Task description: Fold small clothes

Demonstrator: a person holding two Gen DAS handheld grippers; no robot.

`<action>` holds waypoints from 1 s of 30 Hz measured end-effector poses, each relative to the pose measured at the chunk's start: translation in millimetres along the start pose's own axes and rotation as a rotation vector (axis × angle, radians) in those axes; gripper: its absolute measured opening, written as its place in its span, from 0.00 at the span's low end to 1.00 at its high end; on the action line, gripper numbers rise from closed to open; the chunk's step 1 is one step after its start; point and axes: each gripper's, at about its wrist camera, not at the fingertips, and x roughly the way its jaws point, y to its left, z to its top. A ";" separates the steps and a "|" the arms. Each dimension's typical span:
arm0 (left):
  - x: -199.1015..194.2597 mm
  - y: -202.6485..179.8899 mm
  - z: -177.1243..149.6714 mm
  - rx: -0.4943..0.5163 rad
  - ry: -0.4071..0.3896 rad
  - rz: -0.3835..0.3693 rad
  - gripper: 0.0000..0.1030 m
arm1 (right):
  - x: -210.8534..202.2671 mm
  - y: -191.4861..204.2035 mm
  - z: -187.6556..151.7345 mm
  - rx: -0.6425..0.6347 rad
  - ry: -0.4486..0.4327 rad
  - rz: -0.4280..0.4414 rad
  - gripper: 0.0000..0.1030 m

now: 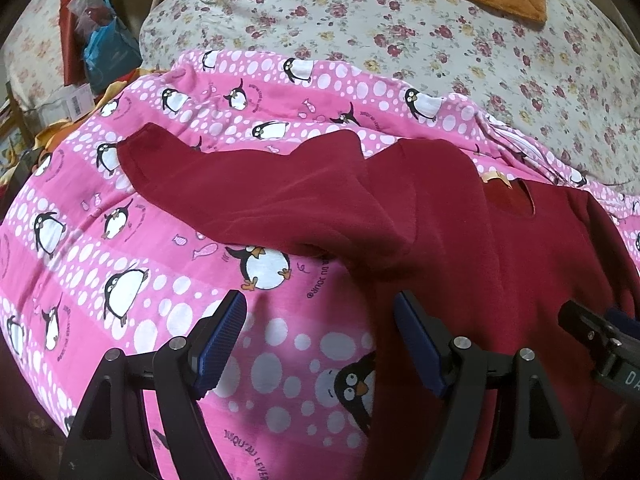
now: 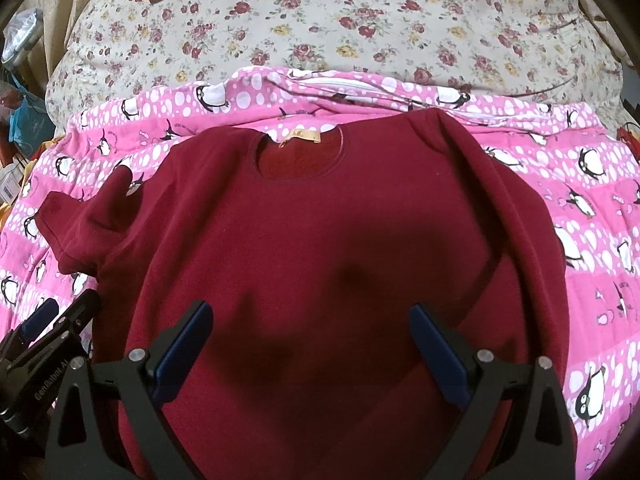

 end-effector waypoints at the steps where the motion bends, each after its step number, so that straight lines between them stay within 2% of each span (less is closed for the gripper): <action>1: -0.3 0.2 0.0 0.000 0.000 0.001 0.56 | -0.1 -0.5 0.5 -0.001 0.001 0.000 0.97; 4: -1.1 3.2 0.3 -0.002 0.000 0.007 0.56 | 1.1 -0.5 0.3 -0.005 0.004 -0.002 0.97; 8: -1.1 21.3 6.3 -0.054 0.013 0.014 0.56 | 2.6 0.7 0.7 -0.010 0.013 0.004 0.97; 16: 12.4 101.5 46.2 -0.255 0.036 0.097 0.56 | 2.5 -1.6 2.6 -0.006 0.030 0.040 0.97; 20: 36.3 148.8 69.3 -0.350 0.053 0.147 0.56 | 1.8 -2.6 2.2 -0.008 0.035 0.049 0.97; 22: 50.7 171.8 80.0 -0.394 0.057 0.191 0.53 | 1.7 -2.3 2.0 -0.014 0.039 0.051 0.97; 25: 73.9 200.0 93.0 -0.457 0.064 0.218 0.51 | 2.8 -1.6 2.0 -0.020 0.047 0.053 0.97; 28: 95.7 218.3 102.2 -0.487 0.053 0.290 0.51 | 5.2 -0.9 2.9 -0.021 0.057 0.059 0.97; 30: 111.1 225.5 106.7 -0.490 0.058 0.306 0.51 | 6.3 -0.5 3.3 -0.026 0.063 0.063 0.97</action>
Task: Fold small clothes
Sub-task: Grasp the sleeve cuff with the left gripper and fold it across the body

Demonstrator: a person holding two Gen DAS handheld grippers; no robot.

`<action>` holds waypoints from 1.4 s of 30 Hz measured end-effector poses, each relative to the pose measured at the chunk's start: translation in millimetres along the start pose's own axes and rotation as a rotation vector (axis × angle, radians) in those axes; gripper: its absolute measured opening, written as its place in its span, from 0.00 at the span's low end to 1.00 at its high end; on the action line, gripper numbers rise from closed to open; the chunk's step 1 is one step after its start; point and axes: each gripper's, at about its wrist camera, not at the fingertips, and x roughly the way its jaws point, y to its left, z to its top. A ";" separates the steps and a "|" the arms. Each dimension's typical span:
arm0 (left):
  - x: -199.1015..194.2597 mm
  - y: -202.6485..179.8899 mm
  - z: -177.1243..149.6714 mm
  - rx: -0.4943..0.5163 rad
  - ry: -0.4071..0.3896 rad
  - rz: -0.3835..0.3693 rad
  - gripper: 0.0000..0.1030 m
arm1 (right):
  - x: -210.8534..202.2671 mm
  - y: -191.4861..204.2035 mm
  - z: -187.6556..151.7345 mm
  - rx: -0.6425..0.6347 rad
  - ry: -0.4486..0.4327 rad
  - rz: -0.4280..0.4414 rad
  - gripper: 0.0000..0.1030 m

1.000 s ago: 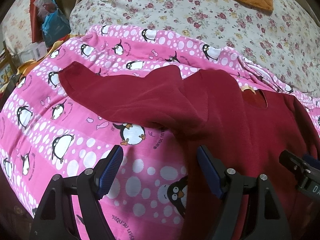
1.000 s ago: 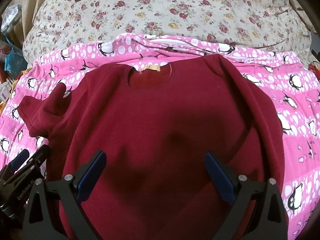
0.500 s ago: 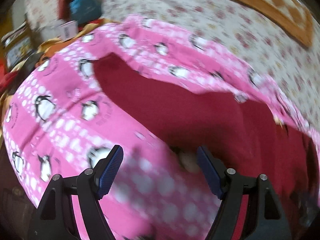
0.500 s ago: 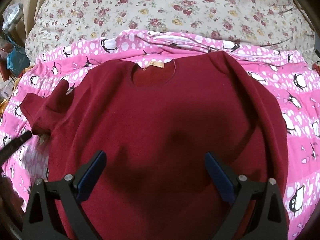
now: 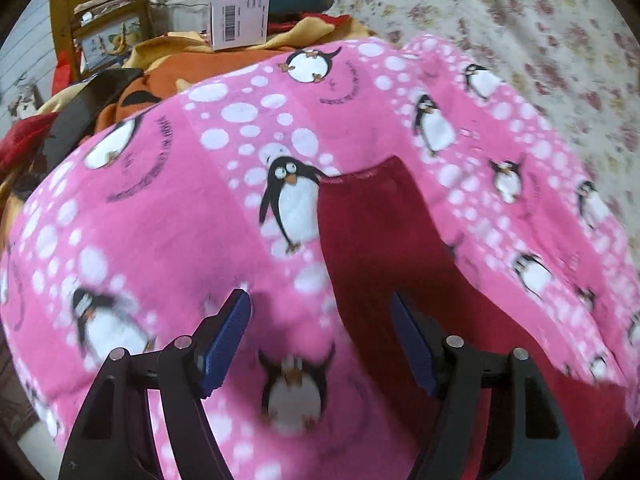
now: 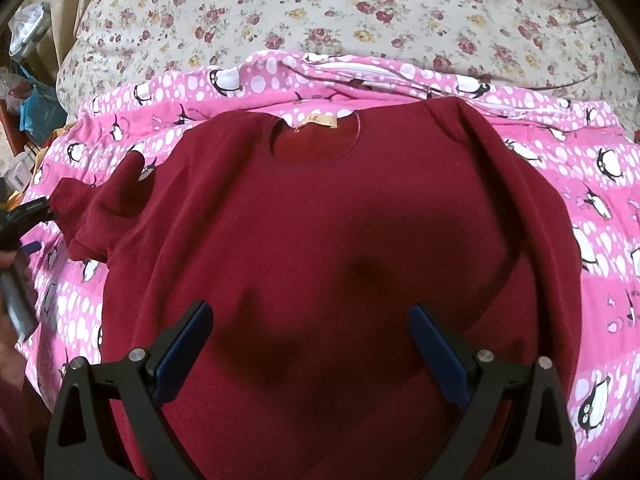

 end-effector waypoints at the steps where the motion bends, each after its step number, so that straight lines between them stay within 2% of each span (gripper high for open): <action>1: 7.0 -0.1 2.5 0.003 0.012 -0.009 0.50 | 0.6 -0.1 0.4 -0.002 0.003 0.001 0.97; 3: 20.1 -3.7 5.9 0.018 0.035 -0.017 0.49 | 2.2 -0.6 1.5 -0.004 0.009 0.003 0.97; 4: 24.0 -5.3 7.4 0.021 0.028 -0.004 0.43 | 3.1 -1.1 2.3 -0.003 0.011 0.004 0.97; 6: 26.8 -6.5 10.4 0.014 0.011 -0.021 0.25 | 4.0 -1.6 3.3 -0.002 0.014 0.004 0.97; 7: 28.1 -6.9 12.0 0.010 0.012 -0.047 0.01 | 4.1 -1.7 3.6 -0.002 0.015 0.005 0.97; 8: 32.1 -6.4 14.6 0.004 0.038 -0.133 0.00 | 4.2 -1.7 3.7 -0.001 0.015 0.006 0.97; 10: 32.7 -3.8 17.1 -0.006 0.049 -0.173 0.00 | 3.8 -1.8 3.3 -0.001 0.009 0.005 0.97; 12: 22.4 1.2 16.6 -0.015 0.042 -0.243 0.00 | 3.2 -2.0 3.1 -0.002 0.009 0.008 0.97; 15: -11.6 6.5 12.9 -0.023 0.019 -0.389 0.00 | 0.5 -4.0 2.8 0.004 0.006 0.019 0.97; 17: -35.0 -1.1 10.9 0.016 0.004 -0.449 0.00 | -1.4 -6.2 2.9 0.014 0.001 0.026 0.97; 20: -76.3 -25.6 2.5 0.088 -0.011 -0.548 0.00 | -6.3 -10.2 2.6 0.031 -0.008 0.033 0.97; 21: -94.9 -35.2 -4.3 0.113 -0.012 -0.597 0.00 | -9.3 -11.7 2.1 0.036 -0.016 0.034 0.97; 24: -139.8 -66.4 -24.5 0.201 -0.018 -0.682 0.00 | -17.2 -17.0 1.6 0.051 -0.034 0.034 0.97; 30: -202.8 -131.0 -78.7 0.340 0.041 -0.880 0.00 | -34.6 -35.9 1.8 0.082 -0.072 0.031 0.97; 33: -210.8 -168.8 -117.6 0.417 0.089 -0.901 0.00 | -42.1 -52.5 0.8 0.113 -0.068 0.040 0.97; 37: -188.2 -207.6 -171.5 0.494 0.191 -0.859 0.00 | -49.9 -83.1 0.4 0.189 -0.074 0.101 0.97; 40: -170.2 -218.9 -203.3 0.536 0.251 -0.811 0.00 | -57.5 -99.1 1.1 0.222 -0.094 0.170 0.97; 42: -165.4 -220.3 -215.0 0.564 0.298 -0.813 0.09 | -60.0 -102.6 3.4 0.224 -0.098 0.197 0.97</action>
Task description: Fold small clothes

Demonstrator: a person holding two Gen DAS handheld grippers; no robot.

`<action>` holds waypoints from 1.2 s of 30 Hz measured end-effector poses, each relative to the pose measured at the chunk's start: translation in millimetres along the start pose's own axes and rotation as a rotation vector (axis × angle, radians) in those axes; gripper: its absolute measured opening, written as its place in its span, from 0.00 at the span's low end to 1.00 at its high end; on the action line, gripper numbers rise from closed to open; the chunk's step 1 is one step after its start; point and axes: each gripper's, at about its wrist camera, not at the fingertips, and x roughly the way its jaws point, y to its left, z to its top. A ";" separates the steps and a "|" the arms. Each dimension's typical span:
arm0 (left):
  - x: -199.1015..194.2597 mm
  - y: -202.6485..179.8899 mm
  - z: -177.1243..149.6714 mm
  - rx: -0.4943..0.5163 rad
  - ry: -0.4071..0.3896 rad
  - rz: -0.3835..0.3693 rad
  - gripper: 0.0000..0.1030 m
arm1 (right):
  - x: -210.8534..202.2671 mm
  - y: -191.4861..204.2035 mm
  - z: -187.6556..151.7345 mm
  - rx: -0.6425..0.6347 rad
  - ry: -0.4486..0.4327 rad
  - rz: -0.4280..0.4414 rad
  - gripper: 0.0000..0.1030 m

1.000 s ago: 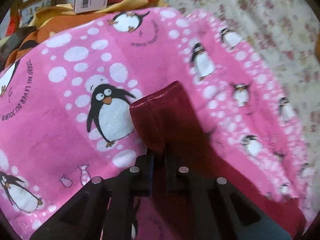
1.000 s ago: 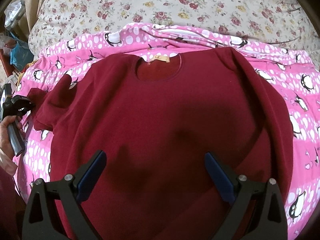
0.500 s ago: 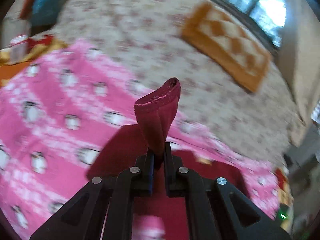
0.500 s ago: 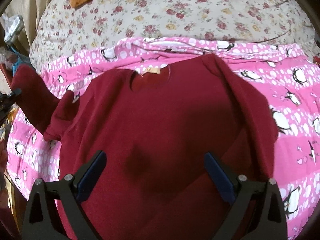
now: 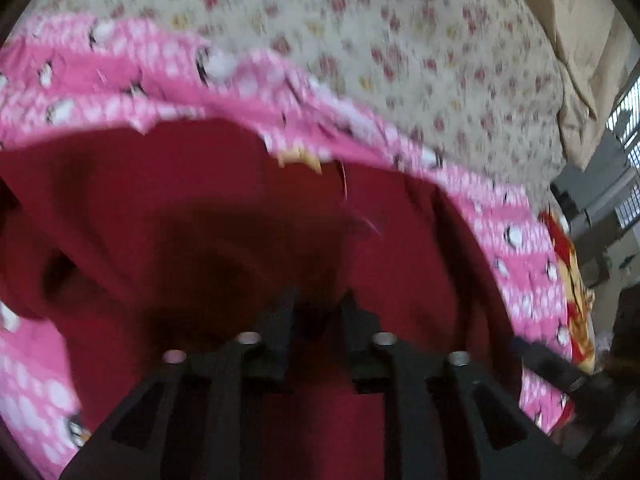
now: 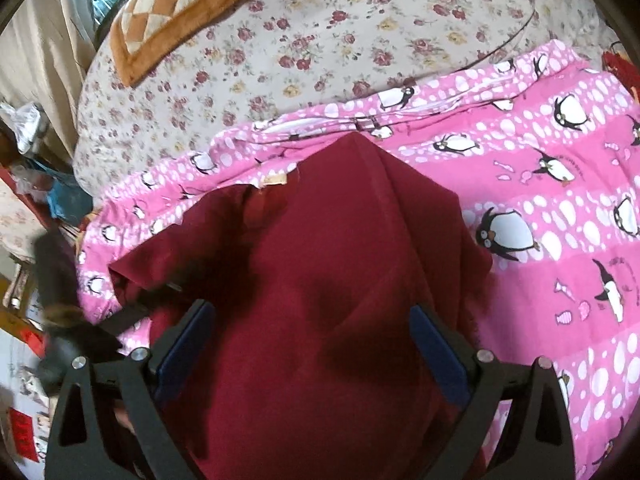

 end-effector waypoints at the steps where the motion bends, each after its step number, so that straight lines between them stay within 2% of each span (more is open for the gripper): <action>1: -0.4 -0.1 -3.4 0.011 0.025 -0.015 0.13 | -0.7 1.1 1.6 -0.005 -0.002 0.015 0.97; 3: -10.0 -2.2 -7.0 0.033 0.056 -0.041 0.13 | 0.2 5.2 3.9 -0.021 -0.002 0.041 0.95; 4: -23.7 -2.0 -9.9 0.052 0.043 -0.036 0.15 | 2.2 8.5 6.0 -0.030 0.000 0.051 0.93; 6: -46.3 -1.3 -15.4 0.088 -0.006 0.029 0.15 | 8.9 17.0 9.4 -0.055 0.009 0.074 0.91; 8: -71.7 7.7 -21.1 0.120 -0.071 0.126 0.15 | 16.2 25.3 11.4 -0.080 0.023 0.075 0.89; 12: -97.4 50.5 -30.0 0.093 -0.175 0.433 0.15 | 45.8 48.4 14.3 -0.167 0.075 0.051 0.80; 14: -96.7 72.9 -32.1 0.038 -0.181 0.495 0.15 | 66.9 56.9 14.2 -0.207 0.115 0.019 0.71; 15: -95.9 86.0 -32.9 -0.005 -0.174 0.503 0.15 | 80.9 59.9 14.3 -0.224 0.139 -0.004 0.64; 16: -94.7 98.1 -33.6 -0.046 -0.172 0.490 0.15 | 95.4 61.7 13.7 -0.238 0.162 -0.030 0.51; 17: -94.9 106.7 -35.0 -0.074 -0.168 0.482 0.15 | 102.7 62.7 13.3 -0.246 0.172 -0.043 0.42; 18: -93.7 114.9 -35.2 -0.103 -0.160 0.486 0.15 | 110.1 63.7 12.2 -0.259 0.175 -0.059 0.26; 19: -92.8 118.3 -35.4 -0.113 -0.159 0.490 0.15 | 113.5 65.0 11.5 -0.274 0.154 -0.081 0.16; 20: -90.8 120.1 -34.4 -0.118 -0.158 0.495 0.15 | 113.2 66.0 11.4 -0.285 0.136 -0.083 0.11; 23: -90.6 122.7 -34.4 -0.137 -0.158 0.492 0.15 | 99.0 68.1 16.8 -0.307 0.099 -0.065 0.08; 26: -90.9 119.4 -35.5 -0.127 -0.167 0.482 0.15 | 58.4 64.7 30.3 -0.331 -0.018 -0.087 0.07; 28: -87.5 114.1 -33.9 -0.113 -0.165 0.476 0.15 | 30.8 52.7 43.7 -0.308 -0.096 -0.131 0.07; 30: -83.5 109.0 -34.4 -0.102 -0.156 0.457 0.15 | 11.3 35.1 58.1 -0.278 -0.148 -0.221 0.07; 33: -77.3 99.0 -36.6 -0.069 -0.144 0.434 0.15 | 6.7 9.9 71.1 -0.239 -0.154 -0.345 0.07; 36: -72.6 92.7 -37.3 -0.041 -0.137 0.436 0.15 | 21.6 -6.4 72.0 -0.219 -0.068 -0.342 0.07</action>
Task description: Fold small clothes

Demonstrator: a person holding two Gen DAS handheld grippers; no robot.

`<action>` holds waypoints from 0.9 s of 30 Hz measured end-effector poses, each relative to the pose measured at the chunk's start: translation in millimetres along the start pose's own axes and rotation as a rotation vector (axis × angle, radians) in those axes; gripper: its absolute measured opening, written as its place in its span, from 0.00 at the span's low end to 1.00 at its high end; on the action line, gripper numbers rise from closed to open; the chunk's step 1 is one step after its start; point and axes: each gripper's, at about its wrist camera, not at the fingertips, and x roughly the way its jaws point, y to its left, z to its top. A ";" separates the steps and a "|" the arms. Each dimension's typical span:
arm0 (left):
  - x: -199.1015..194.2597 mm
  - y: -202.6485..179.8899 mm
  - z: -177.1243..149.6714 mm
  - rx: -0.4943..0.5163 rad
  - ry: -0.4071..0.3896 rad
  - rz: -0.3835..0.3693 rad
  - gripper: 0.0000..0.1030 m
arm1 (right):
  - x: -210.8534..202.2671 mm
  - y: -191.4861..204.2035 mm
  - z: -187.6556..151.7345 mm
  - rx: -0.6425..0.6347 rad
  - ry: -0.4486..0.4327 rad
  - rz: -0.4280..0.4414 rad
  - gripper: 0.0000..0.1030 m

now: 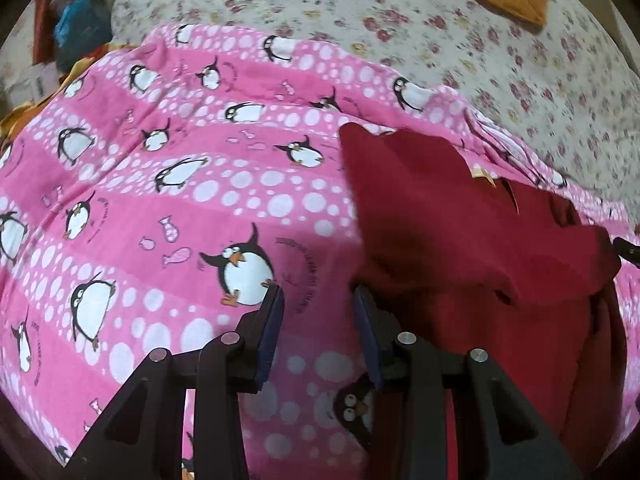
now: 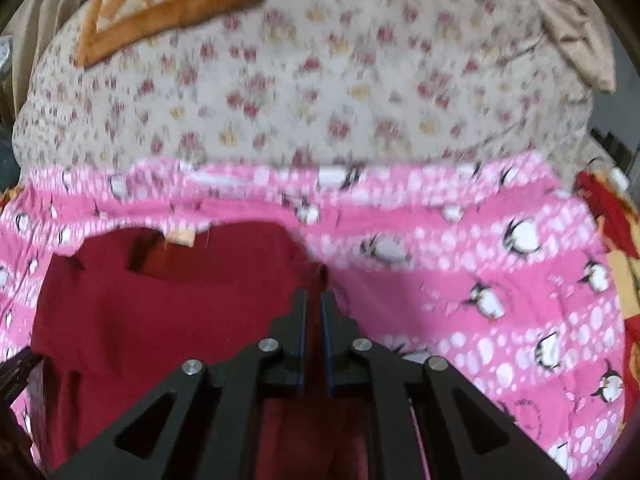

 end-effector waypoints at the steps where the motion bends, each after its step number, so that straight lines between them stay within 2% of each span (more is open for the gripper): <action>1: 0.5 -0.7 -0.1 0.002 0.001 0.000 0.15 | 2.5 0.4 -1.0 -0.001 0.019 0.007 0.08; 2: 0.4 -0.3 0.2 0.000 0.002 -0.002 0.15 | 4.2 1.9 -2.8 0.001 0.039 0.017 0.12; 4: 0.3 2.0 0.8 -0.014 0.011 -0.017 0.15 | 0.3 5.8 -4.1 0.018 0.049 0.034 0.37; 7: -0.7 6.9 1.0 -0.043 0.023 -0.043 0.15 | -18.1 28.9 -2.7 -0.004 -0.013 0.114 0.47; 11: 0.1 4.3 1.5 -0.026 0.023 -0.024 0.15 | -15.8 94.6 5.5 -0.150 0.041 0.334 0.50; 15: 2.1 9.5 2.5 -0.034 0.027 0.009 0.15 | 9.1 165.2 15.0 -0.211 0.110 0.508 0.50; 17: 2.1 18.9 4.4 -0.065 0.029 0.012 0.15 | 21.4 194.7 15.6 -0.238 0.132 0.529 0.50; 20: 0.3 34.1 8.1 -0.110 0.019 0.039 0.15 | 50.7 239.3 13.7 -0.254 0.214 0.590 0.50; 23: -0.8 47.4 12.5 -0.153 0.014 0.054 0.15 | 78.1 268.3 2.9 -0.284 0.286 0.574 0.50; 24: -1.0 51.3 13.3 -0.167 0.017 0.050 0.15 | 87.0 277.2 -1.3 -0.309 0.301 0.553 0.44; 25: -1.2 54.8 13.9 -0.178 0.019 0.042 0.15 | 91.2 284.6 -5.2 -0.341 0.299 0.527 0.19; 26: -1.7 56.6 14.3 -0.184 0.020 0.035 0.15 | 94.1 290.2 -7.5 -0.370 0.294 0.506 0.10; 27: -2.6 57.7 14.9 -0.188 0.018 0.029 0.15 | 94.2 293.8 -7.3 -0.369 0.293 0.512 0.10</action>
